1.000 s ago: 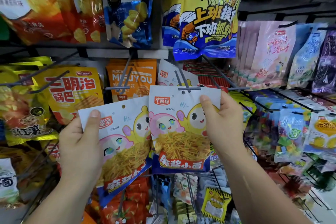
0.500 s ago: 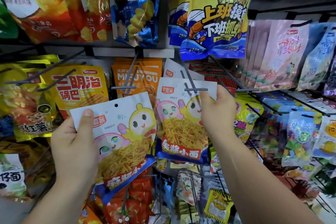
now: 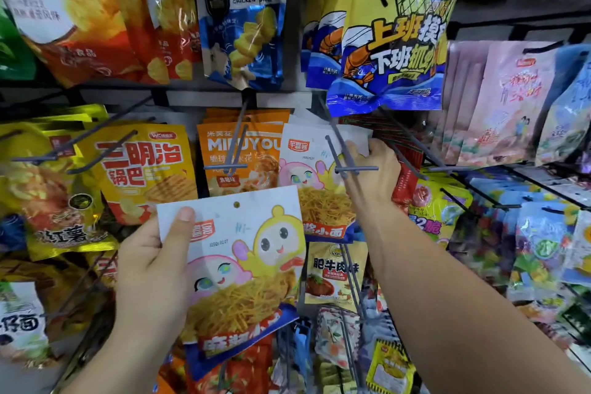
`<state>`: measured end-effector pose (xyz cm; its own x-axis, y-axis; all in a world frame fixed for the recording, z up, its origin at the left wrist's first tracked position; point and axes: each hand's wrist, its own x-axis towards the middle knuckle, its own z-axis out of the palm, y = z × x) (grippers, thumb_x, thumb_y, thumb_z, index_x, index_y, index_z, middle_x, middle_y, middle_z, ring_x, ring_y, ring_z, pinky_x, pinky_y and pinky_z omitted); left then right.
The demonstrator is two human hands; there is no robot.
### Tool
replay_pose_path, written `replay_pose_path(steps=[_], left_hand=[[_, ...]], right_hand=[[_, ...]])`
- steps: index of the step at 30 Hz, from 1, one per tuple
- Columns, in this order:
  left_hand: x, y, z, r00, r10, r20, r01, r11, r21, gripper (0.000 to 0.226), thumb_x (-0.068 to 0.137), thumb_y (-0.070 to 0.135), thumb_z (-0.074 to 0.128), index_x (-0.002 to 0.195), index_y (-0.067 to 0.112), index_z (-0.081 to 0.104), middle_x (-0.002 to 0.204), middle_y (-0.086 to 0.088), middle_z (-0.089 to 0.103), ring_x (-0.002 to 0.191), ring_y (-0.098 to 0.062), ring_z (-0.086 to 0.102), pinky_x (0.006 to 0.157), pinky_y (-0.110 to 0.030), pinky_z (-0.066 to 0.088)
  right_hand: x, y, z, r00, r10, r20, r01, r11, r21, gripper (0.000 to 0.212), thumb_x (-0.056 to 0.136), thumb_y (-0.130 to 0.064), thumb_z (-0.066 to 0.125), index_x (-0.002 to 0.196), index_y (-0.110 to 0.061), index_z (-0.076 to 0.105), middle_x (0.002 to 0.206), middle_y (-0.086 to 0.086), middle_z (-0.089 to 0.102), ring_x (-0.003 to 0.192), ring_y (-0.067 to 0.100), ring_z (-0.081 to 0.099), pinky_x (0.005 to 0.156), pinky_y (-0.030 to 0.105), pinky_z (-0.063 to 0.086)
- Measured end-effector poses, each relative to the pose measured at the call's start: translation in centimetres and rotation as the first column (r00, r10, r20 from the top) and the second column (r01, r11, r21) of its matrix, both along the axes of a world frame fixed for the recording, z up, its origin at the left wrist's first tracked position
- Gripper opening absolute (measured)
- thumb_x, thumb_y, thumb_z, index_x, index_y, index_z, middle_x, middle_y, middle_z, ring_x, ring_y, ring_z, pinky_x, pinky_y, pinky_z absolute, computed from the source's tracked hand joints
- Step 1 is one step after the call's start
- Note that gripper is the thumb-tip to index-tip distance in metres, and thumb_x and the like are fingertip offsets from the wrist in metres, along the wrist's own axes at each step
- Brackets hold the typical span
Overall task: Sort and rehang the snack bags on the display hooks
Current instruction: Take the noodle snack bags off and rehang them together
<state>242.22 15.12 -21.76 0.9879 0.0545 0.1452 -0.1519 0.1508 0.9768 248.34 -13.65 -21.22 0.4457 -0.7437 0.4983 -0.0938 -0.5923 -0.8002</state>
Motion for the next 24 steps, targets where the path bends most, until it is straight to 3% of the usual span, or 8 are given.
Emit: replay_pose_path(steps=[3,6,10,12,15,17,21,24], left_hand=[[0.0,-0.5,0.7,0.998,-0.066,-0.015,0.066,0.998,-0.013,0.028,0.102,0.031,0.054,0.082,0.026,0.073,0.080,-0.008,0.080,0.062,-0.035,0.076,0.035,-0.033,0.052],[0.0,-0.9,0.9,0.995,-0.102,-0.015,0.102,0.995,0.016,0.028,0.100,0.034,0.055,0.080,0.026,0.073,0.076,-0.007,0.079,0.053,-0.033,0.073,0.034,-0.029,0.047],[-0.1,-1.6,0.9,0.987,-0.158,-0.004,0.158,0.987,0.033,0.026,0.099,0.035,0.053,0.086,0.020,0.070,0.065,-0.010,0.076,0.032,-0.026,0.059,0.032,-0.018,0.032],[-0.4,-2.2,1.0,0.980,-0.200,-0.006,0.200,0.980,0.002,0.026,0.098,0.032,0.054,0.086,0.016,0.070,0.066,-0.012,0.076,0.034,-0.023,0.061,0.029,-0.017,0.033],[-0.9,-3.2,1.4,0.970,-0.241,0.008,0.241,0.969,-0.048,0.025,0.101,0.024,0.052,0.087,0.013,0.070,0.072,-0.012,0.078,0.044,-0.021,0.069,0.029,-0.018,0.040],[-1.2,-4.0,1.7,0.965,-0.262,0.016,0.262,0.963,-0.060,0.025,0.102,0.022,0.051,0.088,0.013,0.069,0.072,-0.011,0.078,0.045,-0.020,0.070,0.030,-0.015,0.040],[-1.3,-5.7,2.1,0.952,-0.302,0.056,0.306,0.948,-0.093,0.023,0.102,0.021,0.050,0.090,0.014,0.068,0.073,-0.006,0.079,0.051,-0.017,0.072,0.033,-0.018,0.045],[-1.2,-7.1,2.0,0.941,-0.327,0.087,0.334,0.940,-0.075,0.020,0.094,0.031,0.055,0.092,0.019,0.072,0.084,-0.006,0.081,0.066,-0.022,0.077,0.045,-0.032,0.059]], right_hand=[[0.1,0.0,-1.0,1.000,0.017,-0.021,-0.018,1.000,-0.005,0.028,0.093,-0.035,0.059,0.090,-0.007,0.055,0.077,0.012,0.061,0.068,0.033,0.054,0.062,0.037,0.042],[-0.8,0.1,-2.3,0.995,0.082,-0.060,-0.083,0.996,-0.016,0.059,0.084,-0.052,0.055,0.120,-0.006,0.060,0.107,0.017,0.070,0.094,0.038,0.067,0.077,0.043,0.055],[-3.8,0.7,-3.2,0.986,0.164,0.020,-0.162,0.985,-0.066,0.068,0.091,-0.043,0.068,0.149,-0.019,0.042,0.141,0.002,0.060,0.125,0.027,0.061,0.098,0.047,0.055],[-5.6,1.4,-3.7,0.976,0.216,0.033,-0.215,0.976,-0.022,0.070,0.095,-0.044,0.066,0.155,-0.023,0.037,0.152,-0.004,0.052,0.139,0.019,0.051,0.110,0.044,0.048],[-8.9,3.0,-3.6,0.965,0.241,0.102,-0.243,0.970,0.010,0.038,0.100,-0.048,0.054,0.130,-0.028,0.063,0.140,-0.006,0.058,0.133,0.007,0.051,0.112,0.033,0.044],[-11.1,4.1,-2.9,0.947,0.286,0.145,-0.295,0.955,0.044,0.027,0.096,-0.056,0.046,0.098,-0.040,0.067,0.116,-0.012,0.066,0.112,-0.004,0.058,0.096,0.020,0.047],[-13.4,4.9,-1.4,0.820,0.530,0.217,-0.572,0.758,0.313,0.023,0.094,-0.046,0.066,0.098,-0.026,0.076,0.092,0.002,0.078,0.084,0.025,0.074,0.064,0.039,0.060],[-13.9,4.7,-0.6,0.831,0.506,0.232,-0.556,0.769,0.314,0.014,0.097,-0.027,0.067,0.094,-0.033,0.079,0.085,0.000,0.078,0.074,0.031,0.074,0.055,0.045,0.060]])
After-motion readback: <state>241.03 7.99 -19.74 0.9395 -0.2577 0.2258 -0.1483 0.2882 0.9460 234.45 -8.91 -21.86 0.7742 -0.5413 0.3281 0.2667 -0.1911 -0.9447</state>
